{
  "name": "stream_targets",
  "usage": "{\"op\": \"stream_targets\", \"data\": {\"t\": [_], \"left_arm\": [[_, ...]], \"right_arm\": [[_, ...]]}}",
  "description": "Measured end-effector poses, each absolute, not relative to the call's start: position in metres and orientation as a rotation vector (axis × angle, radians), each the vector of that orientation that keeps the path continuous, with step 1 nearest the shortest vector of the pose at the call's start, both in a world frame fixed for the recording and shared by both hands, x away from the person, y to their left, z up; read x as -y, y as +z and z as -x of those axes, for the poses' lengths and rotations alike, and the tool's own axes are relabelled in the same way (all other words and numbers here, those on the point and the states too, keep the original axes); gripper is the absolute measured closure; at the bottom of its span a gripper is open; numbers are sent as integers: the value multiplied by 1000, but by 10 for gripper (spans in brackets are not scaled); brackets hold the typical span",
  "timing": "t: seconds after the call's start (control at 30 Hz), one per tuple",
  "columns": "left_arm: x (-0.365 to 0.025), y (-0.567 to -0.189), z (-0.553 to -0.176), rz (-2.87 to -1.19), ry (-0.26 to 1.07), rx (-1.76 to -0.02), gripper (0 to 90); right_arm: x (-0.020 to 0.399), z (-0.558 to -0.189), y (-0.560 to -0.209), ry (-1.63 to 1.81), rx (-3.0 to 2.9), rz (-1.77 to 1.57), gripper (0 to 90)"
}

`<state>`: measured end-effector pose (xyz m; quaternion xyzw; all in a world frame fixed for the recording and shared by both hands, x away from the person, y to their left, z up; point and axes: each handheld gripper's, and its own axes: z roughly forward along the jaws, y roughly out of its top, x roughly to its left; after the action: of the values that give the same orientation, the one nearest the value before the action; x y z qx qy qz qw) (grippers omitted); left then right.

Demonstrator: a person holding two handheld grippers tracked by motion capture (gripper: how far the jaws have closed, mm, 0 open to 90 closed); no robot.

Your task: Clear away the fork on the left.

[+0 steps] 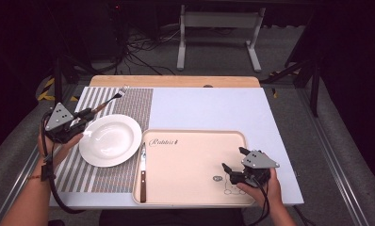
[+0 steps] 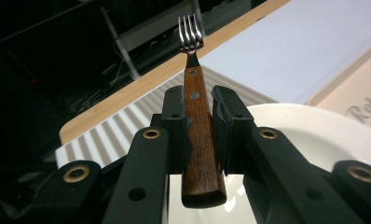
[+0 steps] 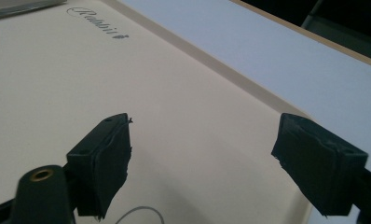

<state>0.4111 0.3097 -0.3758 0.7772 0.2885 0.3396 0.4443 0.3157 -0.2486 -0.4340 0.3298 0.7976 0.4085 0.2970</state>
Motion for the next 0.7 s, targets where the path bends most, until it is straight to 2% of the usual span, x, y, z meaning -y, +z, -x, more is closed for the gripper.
{"op": "stream_targets", "data": {"t": [0.7], "left_arm": [[-245,-363,-379,-1968,743,-481,758]], "right_arm": [[250,-315,-433,1089,-2111,-874,190]]}}
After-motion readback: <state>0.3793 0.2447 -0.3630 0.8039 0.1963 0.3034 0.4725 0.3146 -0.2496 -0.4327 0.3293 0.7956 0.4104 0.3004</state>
